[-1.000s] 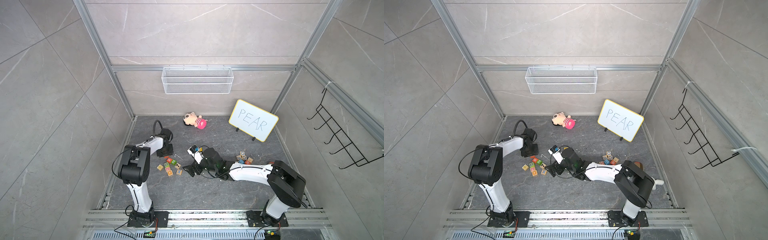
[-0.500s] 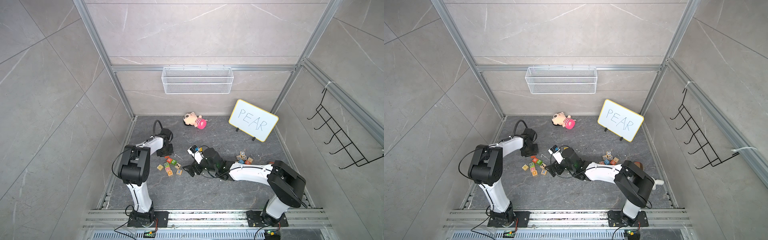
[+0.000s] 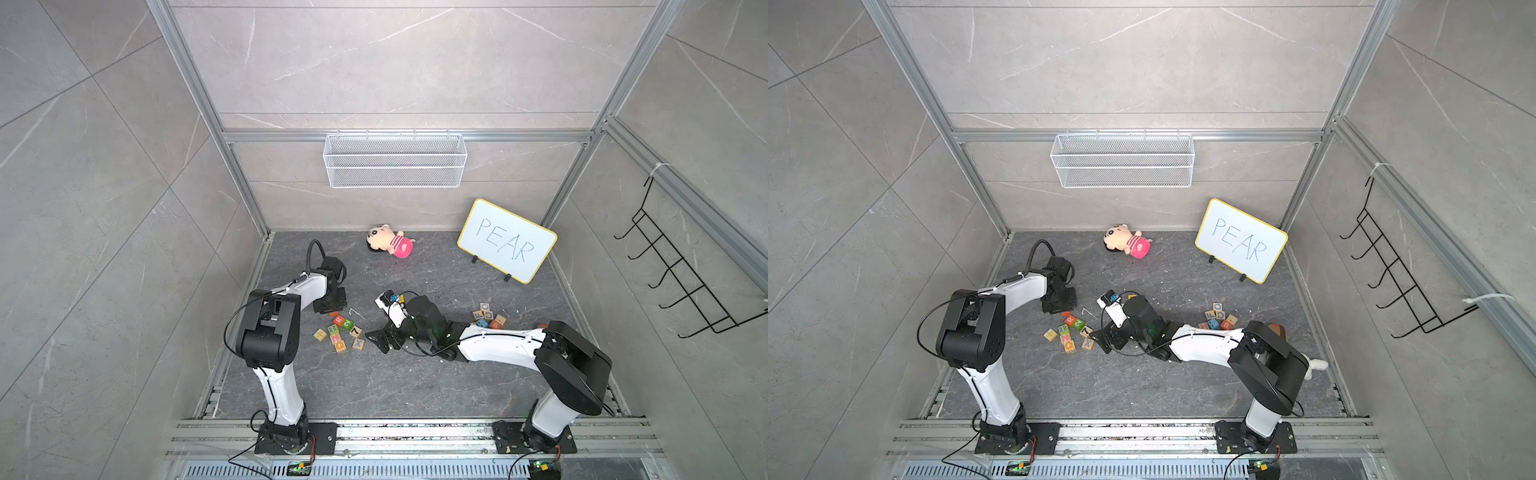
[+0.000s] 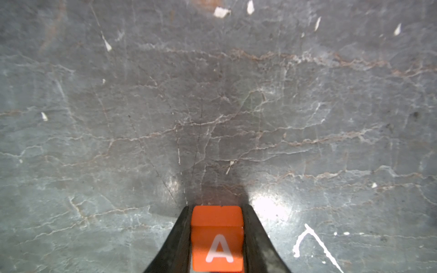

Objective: Spell the uppercase word “pear” with letter blocks
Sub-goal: Pick up the letter block from the center of the board.

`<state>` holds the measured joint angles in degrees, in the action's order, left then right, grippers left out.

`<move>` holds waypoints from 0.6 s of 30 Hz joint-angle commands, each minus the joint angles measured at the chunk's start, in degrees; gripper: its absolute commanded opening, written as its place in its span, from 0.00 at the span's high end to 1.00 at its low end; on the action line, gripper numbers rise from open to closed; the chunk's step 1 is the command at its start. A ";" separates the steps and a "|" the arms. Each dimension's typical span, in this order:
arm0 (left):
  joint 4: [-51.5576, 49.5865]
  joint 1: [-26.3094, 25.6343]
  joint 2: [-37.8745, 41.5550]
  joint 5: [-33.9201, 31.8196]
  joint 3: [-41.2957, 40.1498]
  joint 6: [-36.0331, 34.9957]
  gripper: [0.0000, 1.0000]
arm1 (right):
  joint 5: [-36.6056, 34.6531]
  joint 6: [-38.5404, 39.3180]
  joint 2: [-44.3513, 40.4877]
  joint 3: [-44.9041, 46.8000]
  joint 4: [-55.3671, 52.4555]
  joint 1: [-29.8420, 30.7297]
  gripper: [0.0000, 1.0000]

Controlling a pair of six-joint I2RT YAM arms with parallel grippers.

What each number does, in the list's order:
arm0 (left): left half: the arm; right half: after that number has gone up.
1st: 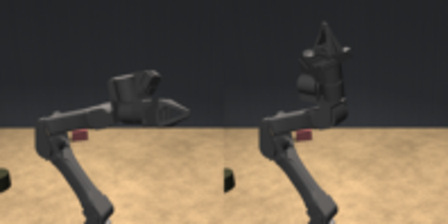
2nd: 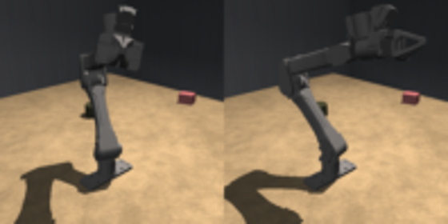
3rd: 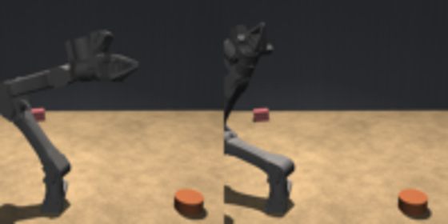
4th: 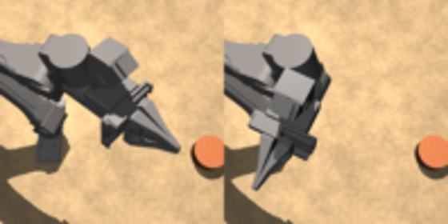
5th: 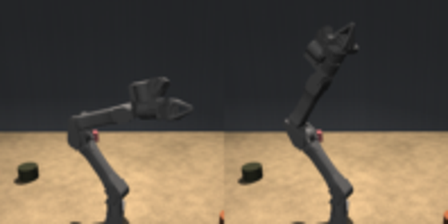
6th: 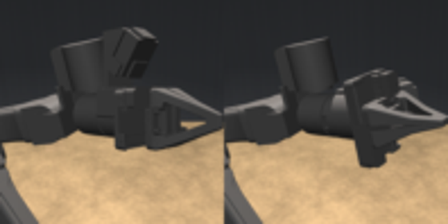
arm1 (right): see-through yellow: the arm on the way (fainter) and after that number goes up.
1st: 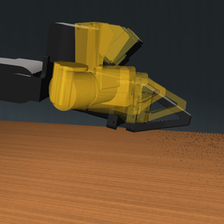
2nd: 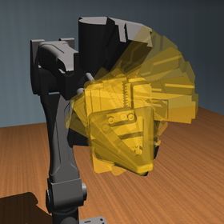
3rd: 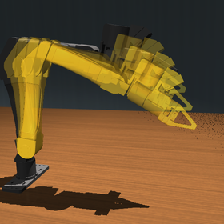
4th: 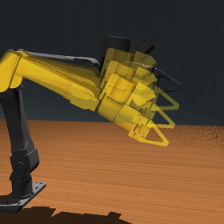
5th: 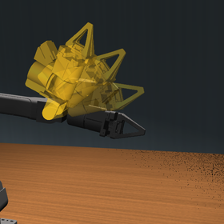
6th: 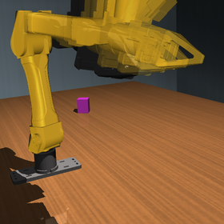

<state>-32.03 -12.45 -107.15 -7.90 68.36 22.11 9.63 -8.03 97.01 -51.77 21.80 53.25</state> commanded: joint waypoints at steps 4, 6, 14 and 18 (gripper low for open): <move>-4.10 -1.57 7.15 -2.31 1.39 1.00 0.72 | -2.39 -1.08 -2.22 1.15 0.48 0.24 0.01; -4.95 -2.01 8.55 -2.73 1.94 1.20 0.72 | -2.93 -1.12 -2.69 1.47 0.64 0.18 0.01; -7.64 -4.58 12.17 -4.18 4.53 1.69 0.72 | -4.88 -2.85 -3.63 1.90 0.18 -1.03 0.01; -8.28 -5.98 13.30 -4.31 4.85 2.26 0.72 | -3.70 -5.79 -3.65 2.04 0.07 -3.24 0.01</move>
<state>-37.80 -17.56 -96.38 -10.92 71.57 23.20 6.00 -10.90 94.78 -50.46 21.71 51.42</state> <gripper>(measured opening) 0.321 0.990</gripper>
